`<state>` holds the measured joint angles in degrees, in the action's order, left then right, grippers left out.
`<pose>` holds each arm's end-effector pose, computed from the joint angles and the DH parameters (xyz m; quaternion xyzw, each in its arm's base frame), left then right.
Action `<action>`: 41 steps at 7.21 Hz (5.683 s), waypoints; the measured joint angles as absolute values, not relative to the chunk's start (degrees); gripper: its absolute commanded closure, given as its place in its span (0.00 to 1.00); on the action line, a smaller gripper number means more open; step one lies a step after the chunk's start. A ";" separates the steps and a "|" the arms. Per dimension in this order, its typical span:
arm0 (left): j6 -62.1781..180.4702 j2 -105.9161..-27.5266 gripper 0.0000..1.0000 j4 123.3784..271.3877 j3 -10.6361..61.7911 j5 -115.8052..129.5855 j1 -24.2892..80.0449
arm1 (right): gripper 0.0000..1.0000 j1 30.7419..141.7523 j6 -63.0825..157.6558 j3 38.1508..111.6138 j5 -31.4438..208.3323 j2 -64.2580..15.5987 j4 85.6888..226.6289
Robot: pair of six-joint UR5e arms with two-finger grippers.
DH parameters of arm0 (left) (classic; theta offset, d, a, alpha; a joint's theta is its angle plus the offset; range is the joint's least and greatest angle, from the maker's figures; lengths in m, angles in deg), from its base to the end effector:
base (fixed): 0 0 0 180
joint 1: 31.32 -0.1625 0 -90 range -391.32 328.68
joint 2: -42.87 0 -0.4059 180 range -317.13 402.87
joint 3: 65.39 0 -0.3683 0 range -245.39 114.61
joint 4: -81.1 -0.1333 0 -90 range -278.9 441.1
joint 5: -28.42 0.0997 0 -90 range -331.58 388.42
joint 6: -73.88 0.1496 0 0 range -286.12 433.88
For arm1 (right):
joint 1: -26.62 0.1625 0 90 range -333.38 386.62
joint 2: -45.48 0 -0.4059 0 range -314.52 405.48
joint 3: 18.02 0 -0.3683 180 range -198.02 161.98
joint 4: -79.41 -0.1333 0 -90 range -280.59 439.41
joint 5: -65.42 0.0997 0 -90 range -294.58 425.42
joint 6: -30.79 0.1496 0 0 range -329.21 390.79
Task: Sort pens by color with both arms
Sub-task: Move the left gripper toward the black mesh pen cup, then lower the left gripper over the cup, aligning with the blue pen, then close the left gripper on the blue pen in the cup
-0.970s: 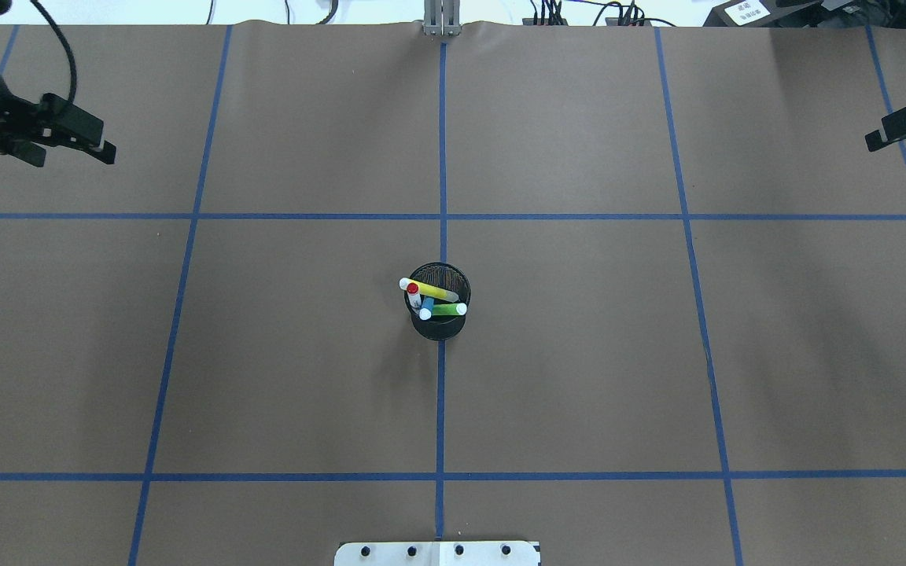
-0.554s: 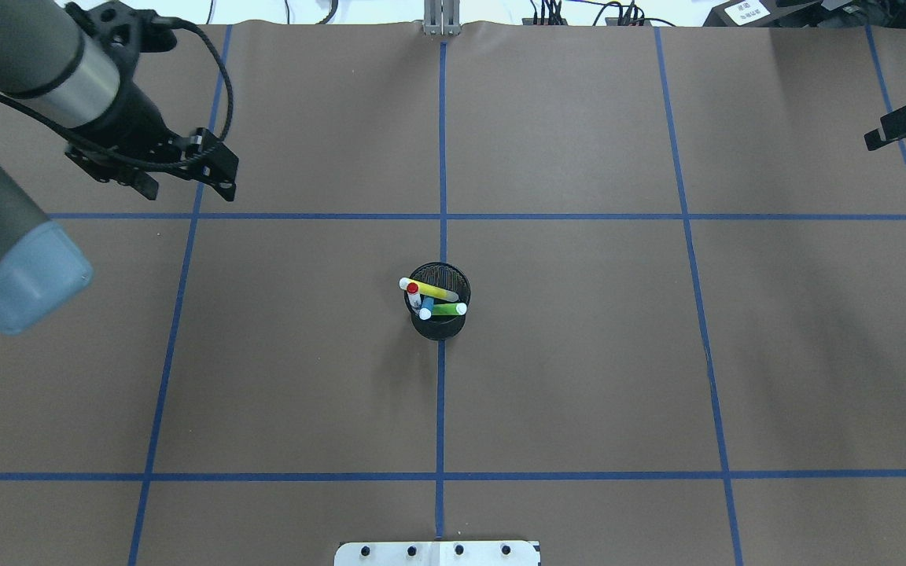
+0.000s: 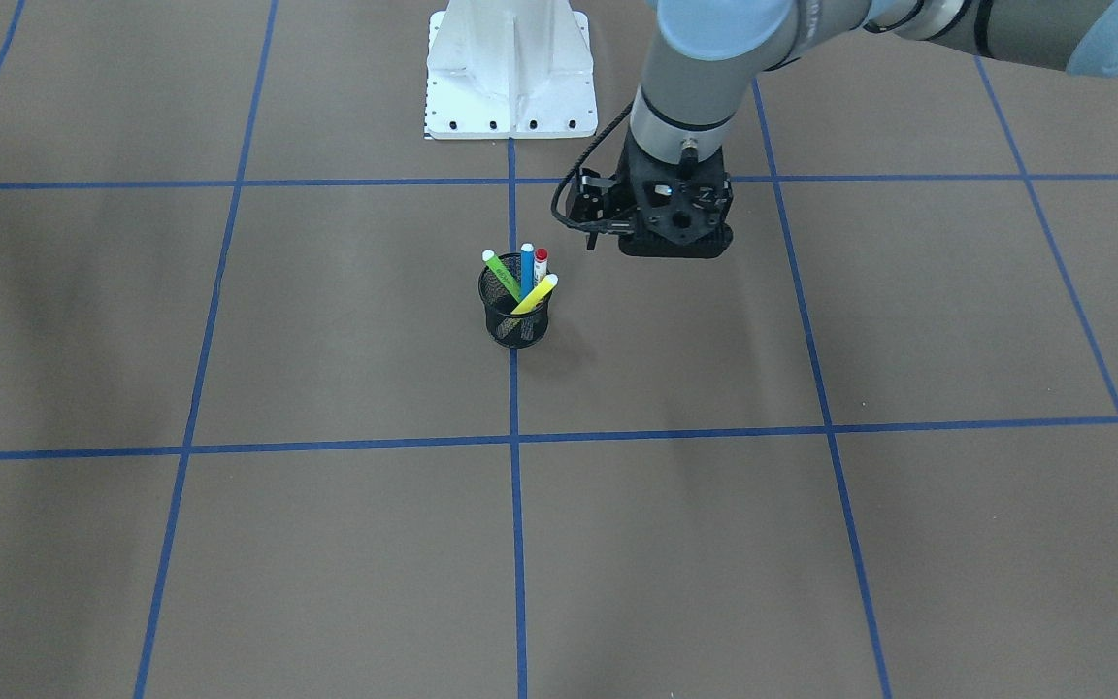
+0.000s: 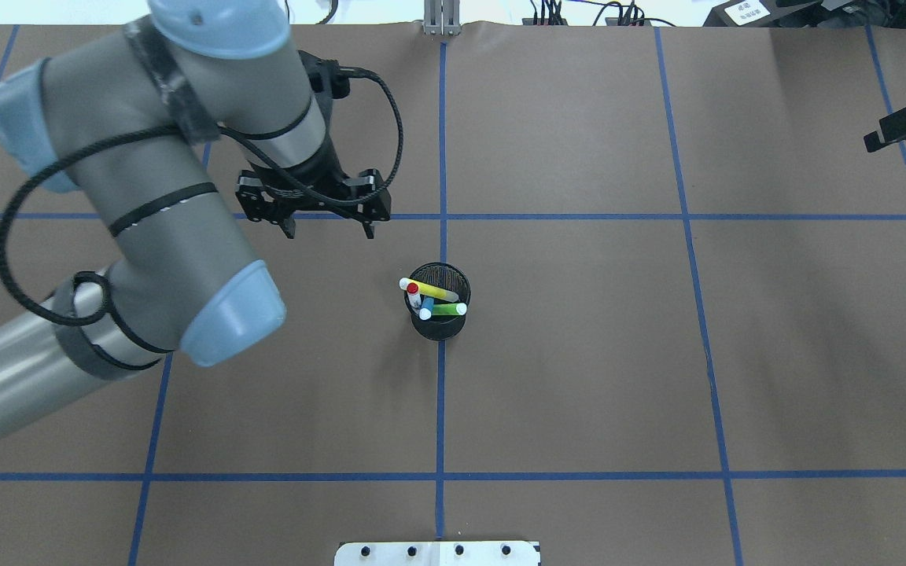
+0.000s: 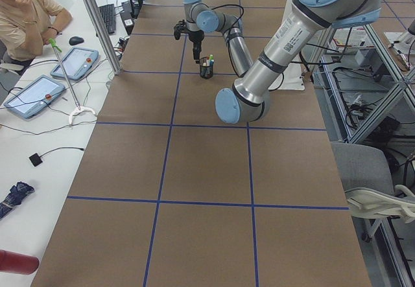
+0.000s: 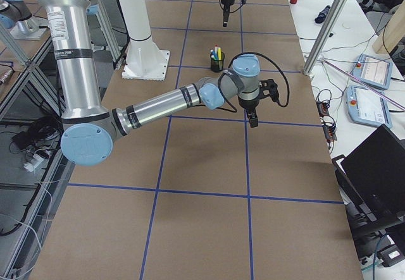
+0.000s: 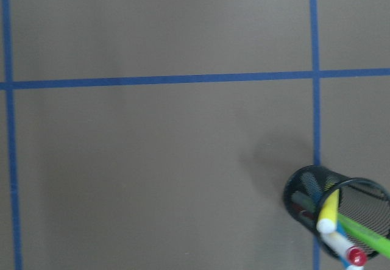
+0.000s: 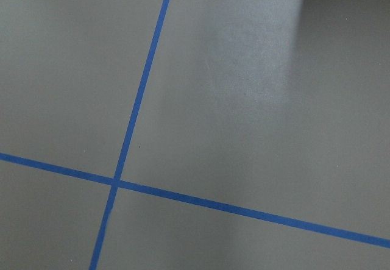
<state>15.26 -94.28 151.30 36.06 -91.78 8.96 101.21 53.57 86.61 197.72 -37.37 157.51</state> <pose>0.4570 -0.4634 0.1625 -0.0115 0.4038 0.0156 0.9146 -0.1112 -0.5262 0.4654 0.1423 -0.4147 -0.0469 0.8975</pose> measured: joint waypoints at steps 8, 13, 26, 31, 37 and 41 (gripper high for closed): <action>9.94 -99.20 0.39 151.93 27.78 -93.99 0.19 | 0.00 100.30 53.57 86.31 197.36 -37.40 157.55; 10.53 -102.65 0.39 152.11 27.15 -92.63 0.15 | 0.00 99.65 53.55 85.96 197.32 -37.28 157.55; 13.75 -104.23 0.44 151.59 21.14 -90.05 -1.05 | 0.00 98.47 53.55 84.70 197.35 -37.14 157.64; 13.32 -103.40 0.58 151.57 21.01 -90.13 -1.08 | 0.00 98.37 53.55 84.55 197.33 -37.05 157.55; 12.95 -103.13 0.57 151.51 21.16 -90.29 -0.62 | 0.00 98.25 53.55 84.54 197.26 -37.07 157.47; 10.46 -103.12 0.58 151.99 20.63 -90.56 0.44 | 0.00 98.19 53.51 84.54 197.26 -37.11 157.46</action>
